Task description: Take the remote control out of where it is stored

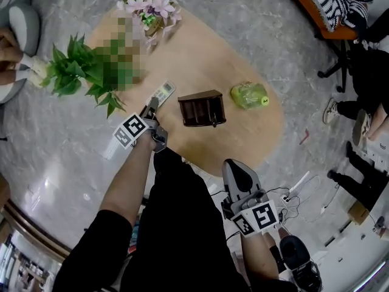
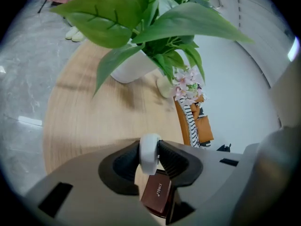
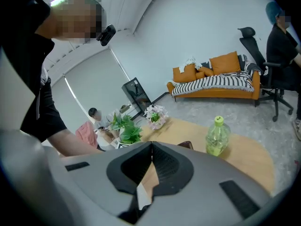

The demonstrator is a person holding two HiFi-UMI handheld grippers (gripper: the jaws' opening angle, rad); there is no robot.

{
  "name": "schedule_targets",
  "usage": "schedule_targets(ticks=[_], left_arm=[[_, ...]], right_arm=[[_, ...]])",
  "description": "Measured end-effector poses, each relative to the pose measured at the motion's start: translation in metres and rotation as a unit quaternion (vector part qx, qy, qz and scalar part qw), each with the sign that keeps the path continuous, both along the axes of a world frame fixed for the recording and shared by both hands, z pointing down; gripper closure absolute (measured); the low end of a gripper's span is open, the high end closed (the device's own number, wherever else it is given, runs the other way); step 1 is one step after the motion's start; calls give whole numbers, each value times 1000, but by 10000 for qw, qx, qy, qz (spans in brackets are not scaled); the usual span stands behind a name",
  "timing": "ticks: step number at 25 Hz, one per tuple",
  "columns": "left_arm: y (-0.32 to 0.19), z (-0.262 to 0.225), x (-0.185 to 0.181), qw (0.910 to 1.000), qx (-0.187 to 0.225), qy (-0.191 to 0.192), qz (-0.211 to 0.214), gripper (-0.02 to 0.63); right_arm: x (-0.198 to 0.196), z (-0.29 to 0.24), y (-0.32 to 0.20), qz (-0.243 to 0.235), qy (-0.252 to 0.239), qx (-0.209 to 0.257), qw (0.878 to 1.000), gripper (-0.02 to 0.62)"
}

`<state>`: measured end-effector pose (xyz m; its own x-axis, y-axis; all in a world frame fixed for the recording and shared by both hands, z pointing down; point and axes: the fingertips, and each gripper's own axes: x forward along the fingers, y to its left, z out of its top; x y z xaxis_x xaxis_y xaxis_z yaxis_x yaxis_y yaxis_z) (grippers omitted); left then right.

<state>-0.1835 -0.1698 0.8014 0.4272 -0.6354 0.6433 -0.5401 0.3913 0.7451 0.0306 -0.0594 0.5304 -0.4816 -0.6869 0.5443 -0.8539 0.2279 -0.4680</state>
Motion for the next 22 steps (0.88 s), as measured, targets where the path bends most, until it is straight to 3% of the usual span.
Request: schedule_targets(ticks=[7,11,20,22], left_arm=[[12,24,-15,9995,-257,-109,-172,466],[15,33,-30,9967,-467,-660,-92,446],[23,27,-33,9845,-673,-1451,718,423],[22,10,-31,9813,-558,-1583,938,423]], right_arm=[[0,9,10,-17,40,-165,9999,588],[0,12,11,-7,23,-170,9999,588],[7,11,10,115,47,-26,9999,588],[7,5,7,144,37,95,9998,588]])
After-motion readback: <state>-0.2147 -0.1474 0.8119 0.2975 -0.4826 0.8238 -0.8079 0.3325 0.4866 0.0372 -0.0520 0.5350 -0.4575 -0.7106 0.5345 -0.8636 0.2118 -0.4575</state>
